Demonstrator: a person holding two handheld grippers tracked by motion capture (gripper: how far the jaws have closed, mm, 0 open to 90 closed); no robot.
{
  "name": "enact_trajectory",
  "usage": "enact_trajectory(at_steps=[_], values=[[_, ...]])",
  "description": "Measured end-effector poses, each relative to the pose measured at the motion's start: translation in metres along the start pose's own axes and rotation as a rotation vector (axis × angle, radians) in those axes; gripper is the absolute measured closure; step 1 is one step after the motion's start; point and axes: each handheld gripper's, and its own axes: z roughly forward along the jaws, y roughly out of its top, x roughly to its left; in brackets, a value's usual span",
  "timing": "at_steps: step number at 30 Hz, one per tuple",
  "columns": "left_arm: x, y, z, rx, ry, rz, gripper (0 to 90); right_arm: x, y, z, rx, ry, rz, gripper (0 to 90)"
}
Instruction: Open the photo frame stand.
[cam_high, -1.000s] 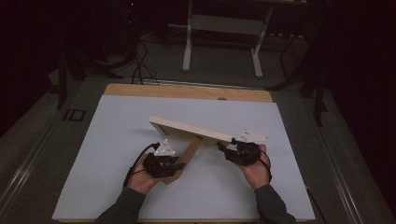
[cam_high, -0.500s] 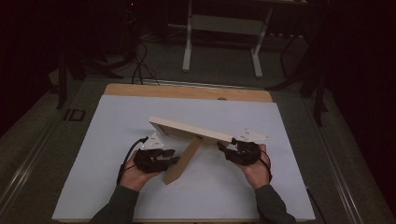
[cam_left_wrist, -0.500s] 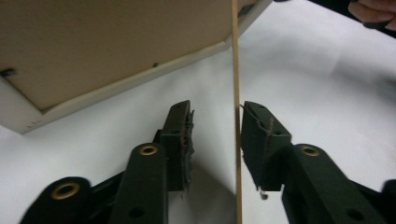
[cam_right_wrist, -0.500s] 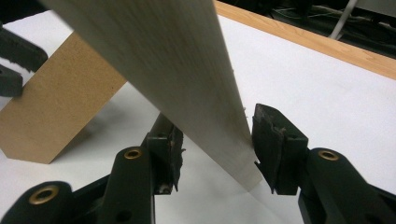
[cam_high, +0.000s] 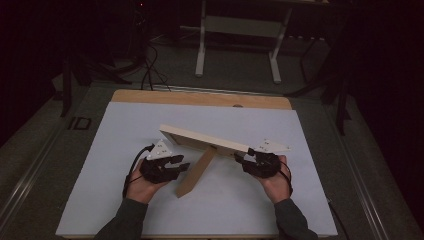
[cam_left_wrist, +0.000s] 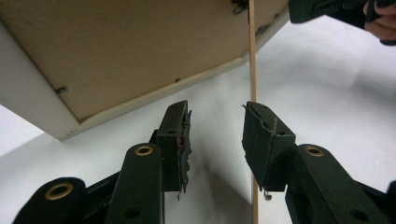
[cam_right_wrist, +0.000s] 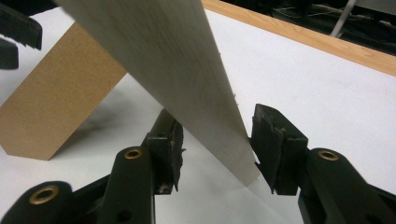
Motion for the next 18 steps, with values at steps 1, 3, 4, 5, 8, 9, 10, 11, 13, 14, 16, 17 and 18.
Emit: enact_trajectory(at_steps=[1,3,4,5,8,9,10,11,13,14,16,17,18], values=[[0.0003,0.0002,-0.0006,-0.004,0.004,-0.002,61.1,0.0000,-0.0002,-0.0003,0.001,0.000,0.002,53.3],[0.0013,0.0007,-0.0021,-0.015,0.010,-0.009,60.8,-0.0005,-0.0005,-0.0011,0.003,0.004,0.007,53.5],[0.0021,0.0007,-0.0031,-0.020,0.016,-0.012,60.7,-0.0009,-0.0007,-0.0014,0.002,0.007,0.009,53.7],[0.0027,0.0008,-0.0036,-0.022,0.017,-0.014,60.4,-0.0016,-0.0009,-0.0021,0.003,0.012,0.011,53.9],[0.0049,0.0005,-0.0050,-0.030,0.020,-0.024,60.3,-0.0026,-0.0018,-0.0030,0.005,0.020,0.012,54.4],[0.0049,0.0005,-0.0050,-0.030,0.020,-0.024,60.1,-0.0026,-0.0018,-0.0030,0.005,0.020,0.012,54.4],[0.0049,0.0005,-0.0050,-0.030,0.020,-0.024,60.1,-0.0027,-0.0023,-0.0029,0.005,0.021,0.013,54.4],[0.0059,0.0005,-0.0051,-0.029,0.021,-0.026,59.8,-0.0025,-0.0033,-0.0020,0.014,0.017,0.008,54.4],[0.0061,0.0005,-0.0057,-0.032,0.025,-0.029,59.8,-0.0026,-0.0044,-0.0015,0.020,0.014,0.004,54.4],[0.0064,0.0005,-0.0061,-0.034,0.026,-0.031,59.8,-0.0028,-0.0049,-0.0015,0.021,0.016,0.007,54.6],[0.0073,0.0005,-0.0071,-0.039,0.032,-0.037,59.8,-0.0030,-0.0060,-0.0016,0.019,0.018,0.007,54.4],[0.0079,0.0004,-0.0076,-0.038,0.032,-0.038,59.8,-0.0028,-0.0066,-0.0018,0.024,0.019,0.009,54.2],[0.0083,0.0003,-0.0076,-0.039,0.033,-0.040,59.7,-0.0029,-0.0072,-0.0018,0.028,0.020,0.008,53.8]])
